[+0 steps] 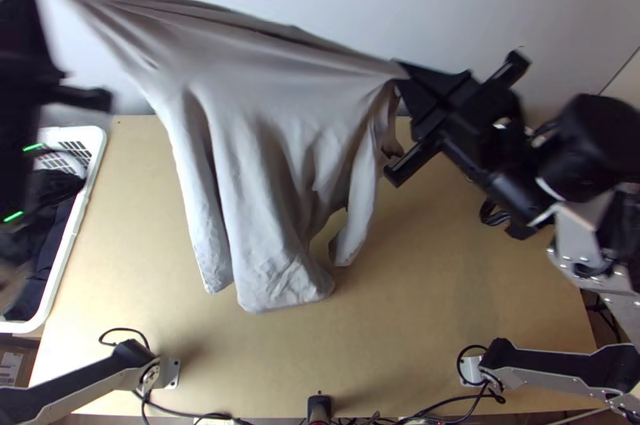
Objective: Fold the t-shirt
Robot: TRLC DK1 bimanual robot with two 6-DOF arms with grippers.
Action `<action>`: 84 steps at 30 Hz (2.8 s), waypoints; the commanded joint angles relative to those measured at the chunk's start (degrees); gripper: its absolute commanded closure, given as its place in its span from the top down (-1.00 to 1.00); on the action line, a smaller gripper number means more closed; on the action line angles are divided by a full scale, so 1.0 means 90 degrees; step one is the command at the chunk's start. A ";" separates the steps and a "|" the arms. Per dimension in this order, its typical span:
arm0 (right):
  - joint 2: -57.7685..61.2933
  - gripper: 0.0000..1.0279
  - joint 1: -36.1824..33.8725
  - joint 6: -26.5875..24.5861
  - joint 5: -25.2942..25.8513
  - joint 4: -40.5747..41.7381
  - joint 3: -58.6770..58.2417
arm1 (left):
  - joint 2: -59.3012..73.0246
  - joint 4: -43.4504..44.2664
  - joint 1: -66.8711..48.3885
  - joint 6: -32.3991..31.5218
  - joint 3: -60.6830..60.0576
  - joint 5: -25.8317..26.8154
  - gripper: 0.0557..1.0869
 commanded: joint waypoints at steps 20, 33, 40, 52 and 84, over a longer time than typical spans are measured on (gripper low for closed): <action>-0.0133 -0.95 -0.3107 0.0404 -0.0976 0.2037 -0.4357 | 0.4157 0.2533 0.0067 -0.0658 -0.0489 0.0611 -0.93; 0.0942 -0.95 -0.3517 0.0561 -0.1054 0.2799 -0.4884 | 0.4978 0.2338 -0.0109 -0.0785 -0.0714 0.0396 0.23; 0.1020 -0.95 -0.3527 0.0600 -0.1112 0.2965 -0.5226 | 0.4216 0.1225 -0.0343 -0.0844 -0.1583 0.0376 0.91; 0.0736 -0.95 -0.3429 0.1069 -0.1200 0.2965 -0.5890 | 0.2224 -0.3648 -0.0021 -0.1762 -0.3301 0.1480 0.90; 0.0121 -0.95 -0.3087 0.1215 -0.1269 0.2652 -0.6251 | 0.3923 -0.4352 0.0604 -0.1713 -0.3712 0.1851 -0.18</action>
